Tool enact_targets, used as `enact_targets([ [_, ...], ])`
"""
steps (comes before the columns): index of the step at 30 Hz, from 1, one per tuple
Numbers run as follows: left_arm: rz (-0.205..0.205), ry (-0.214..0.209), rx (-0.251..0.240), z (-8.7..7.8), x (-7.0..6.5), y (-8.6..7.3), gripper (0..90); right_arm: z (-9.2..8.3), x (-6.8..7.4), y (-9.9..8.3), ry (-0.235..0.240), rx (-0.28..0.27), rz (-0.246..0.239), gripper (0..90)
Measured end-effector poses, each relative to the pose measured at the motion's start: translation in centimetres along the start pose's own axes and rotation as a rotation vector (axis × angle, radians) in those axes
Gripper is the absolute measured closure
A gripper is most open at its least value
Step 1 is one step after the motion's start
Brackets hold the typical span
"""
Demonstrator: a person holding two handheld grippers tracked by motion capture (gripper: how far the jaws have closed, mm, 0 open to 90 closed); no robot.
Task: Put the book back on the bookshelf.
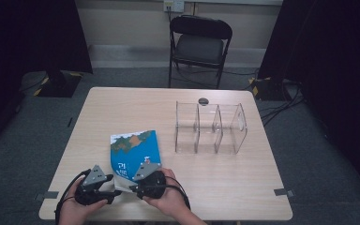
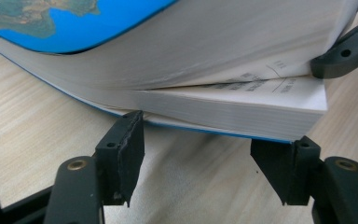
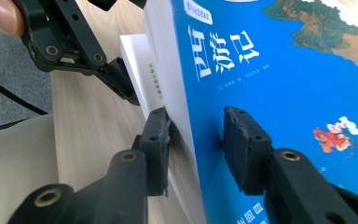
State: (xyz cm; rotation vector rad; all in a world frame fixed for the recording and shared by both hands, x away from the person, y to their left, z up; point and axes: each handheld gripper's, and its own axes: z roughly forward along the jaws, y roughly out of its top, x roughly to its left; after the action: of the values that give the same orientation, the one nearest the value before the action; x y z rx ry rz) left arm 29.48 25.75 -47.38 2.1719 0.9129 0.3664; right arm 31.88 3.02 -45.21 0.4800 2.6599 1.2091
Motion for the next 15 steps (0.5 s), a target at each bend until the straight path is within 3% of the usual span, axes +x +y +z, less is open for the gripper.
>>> enact_targets([
  [4,0.004,0.004,0.011,0.0,0.0,0.0,35.3,0.1,-0.1,-0.5,0.019,-0.025,0.025,56.7],
  [6,-0.009,0.001,0.016,0.1,-0.1,-0.1,35.4,0.2,0.0,-0.7,0.043,-0.034,0.044,50.4],
  [8,-0.002,0.000,0.025,0.1,0.0,-0.2,35.4,0.3,0.2,-1.1,0.027,-0.043,0.036,47.9],
  [10,-0.003,0.001,0.022,0.1,0.0,-0.2,35.4,0.5,0.5,-1.3,0.008,-0.044,0.012,42.2],
  [13,-0.009,-0.001,0.022,0.1,0.0,-0.2,35.4,0.9,1.1,-1.6,-0.025,-0.049,-0.060,35.2],
  [15,-0.010,-0.002,0.024,0.1,0.0,-0.2,35.4,1.1,1.4,-1.7,-0.048,-0.049,-0.098,34.0],
])
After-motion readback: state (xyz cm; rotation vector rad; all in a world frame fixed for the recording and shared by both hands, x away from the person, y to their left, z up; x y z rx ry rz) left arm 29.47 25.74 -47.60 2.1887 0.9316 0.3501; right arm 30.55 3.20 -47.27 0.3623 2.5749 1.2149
